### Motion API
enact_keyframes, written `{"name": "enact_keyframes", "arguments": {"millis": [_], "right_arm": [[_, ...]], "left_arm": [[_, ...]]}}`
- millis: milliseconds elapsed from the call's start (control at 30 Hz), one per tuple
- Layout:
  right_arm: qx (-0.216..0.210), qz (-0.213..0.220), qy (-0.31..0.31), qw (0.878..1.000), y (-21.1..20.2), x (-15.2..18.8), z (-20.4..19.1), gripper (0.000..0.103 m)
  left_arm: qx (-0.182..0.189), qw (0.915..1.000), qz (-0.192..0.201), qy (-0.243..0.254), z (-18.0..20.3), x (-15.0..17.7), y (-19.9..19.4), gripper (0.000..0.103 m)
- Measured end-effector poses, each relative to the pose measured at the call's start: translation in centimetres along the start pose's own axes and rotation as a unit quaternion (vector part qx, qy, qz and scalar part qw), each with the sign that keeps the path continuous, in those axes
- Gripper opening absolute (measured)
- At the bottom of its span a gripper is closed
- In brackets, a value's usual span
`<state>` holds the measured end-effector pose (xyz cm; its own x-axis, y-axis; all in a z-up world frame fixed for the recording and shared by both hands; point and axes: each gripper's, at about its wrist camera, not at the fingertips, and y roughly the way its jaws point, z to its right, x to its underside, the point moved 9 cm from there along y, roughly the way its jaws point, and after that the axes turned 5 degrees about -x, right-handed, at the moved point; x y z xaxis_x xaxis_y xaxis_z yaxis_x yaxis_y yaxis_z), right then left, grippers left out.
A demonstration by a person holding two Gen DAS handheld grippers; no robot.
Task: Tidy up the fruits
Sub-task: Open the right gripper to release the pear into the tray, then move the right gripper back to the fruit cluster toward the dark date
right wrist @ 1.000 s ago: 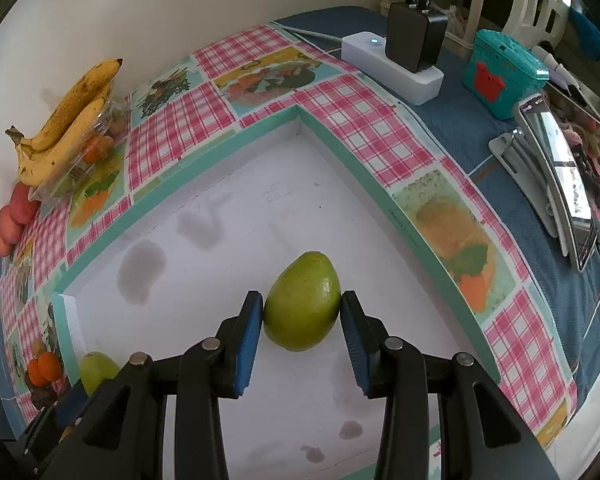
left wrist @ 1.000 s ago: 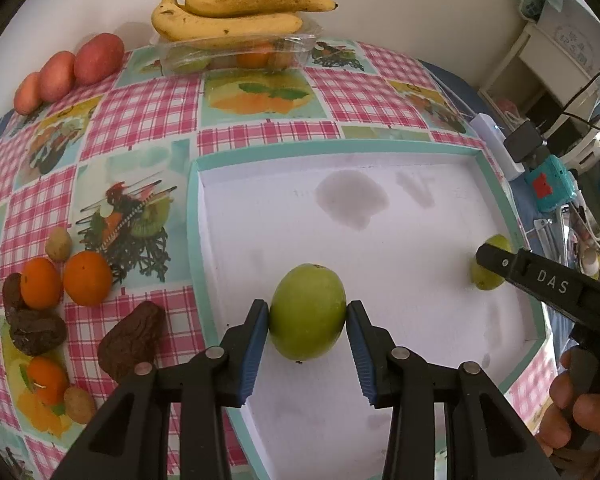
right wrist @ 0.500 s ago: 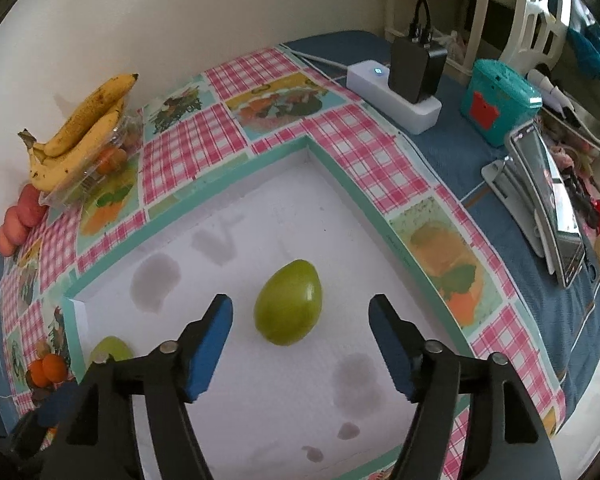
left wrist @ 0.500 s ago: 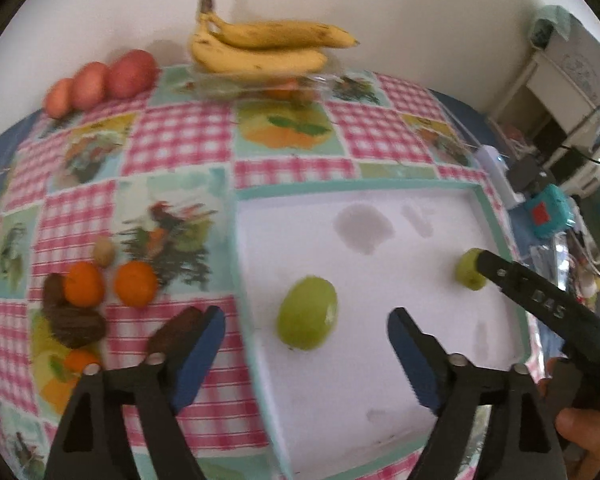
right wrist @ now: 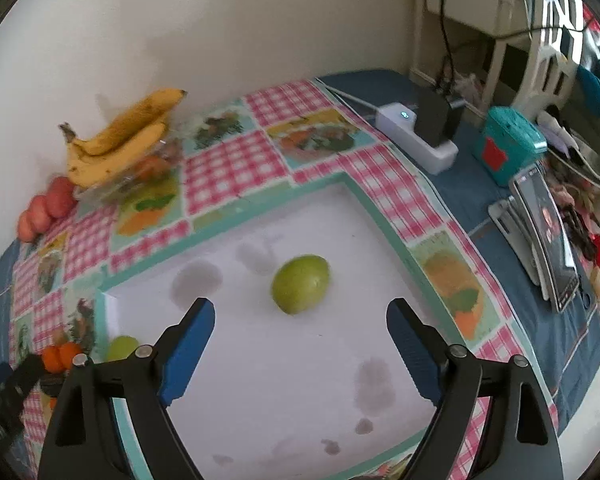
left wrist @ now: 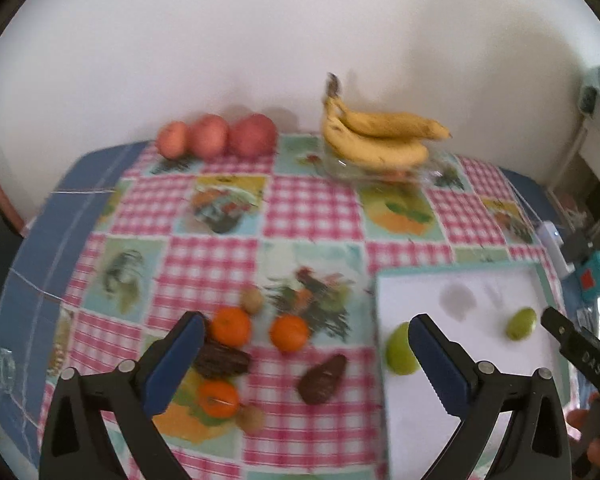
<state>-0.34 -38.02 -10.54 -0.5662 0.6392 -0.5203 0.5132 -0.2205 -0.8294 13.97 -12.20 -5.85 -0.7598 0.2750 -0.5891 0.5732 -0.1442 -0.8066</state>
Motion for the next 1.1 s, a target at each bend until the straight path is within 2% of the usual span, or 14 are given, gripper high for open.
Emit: {"name": "enact_keyframes", "arguments": {"millis": [167,267,367,467,567,667,800,967,1100], "right_arm": [[-0.018,0.016,-0.038,0.999,-1.1,0.0,-2.9,0.088],[-0.039,0.018,-0.072,0.996,-1.4,0.6,-5.3,0.089],[-0.041,0.008,-0.102,0.994,-1.4,1.6,-7.4,0.088],[-0.058,-0.017,-0.125,0.99,-1.0,3.0,-9.8,0.089],[-0.059,-0.036,-0.155,0.985,-0.6,4.4,-11.8,0.089],[-0.069,-0.036,-0.165,0.983,-0.7,5.0,-13.4,0.089],[-0.125,-0.034,-0.151,0.98,-1.4,5.3,-15.6,0.089],[-0.145,-0.021,-0.167,0.975,-1.9,5.4,-17.8,0.088],[-0.153,-0.02,-0.197,0.968,-1.8,6.2,-19.8,0.088]], "left_arm": [[-0.064,0.9977,0.021,-0.003,-3.9,-1.0,-1.2,0.103],[-0.086,0.996,0.011,-0.022,-5.9,-0.6,-1.5,0.103],[-0.068,0.9968,-0.014,-0.039,-7.4,0.2,-1.3,0.103],[-0.074,0.9953,-0.036,-0.051,-9.1,1.1,-1.2,0.103],[-0.08,0.9934,-0.04,-0.071,-11.5,1.8,-1.1,0.103],[-0.09,0.9911,-0.03,-0.093,-13.4,1.8,-1.5,0.103],[-0.099,0.9868,-0.004,-0.129,-16.2,1.5,-2.5,0.103],[-0.113,0.9818,0.007,-0.152,-18.7,1.7,-2.7,0.103],[-0.097,0.9817,0.003,-0.164,-19.1,1.6,-2.3,0.103]]}}
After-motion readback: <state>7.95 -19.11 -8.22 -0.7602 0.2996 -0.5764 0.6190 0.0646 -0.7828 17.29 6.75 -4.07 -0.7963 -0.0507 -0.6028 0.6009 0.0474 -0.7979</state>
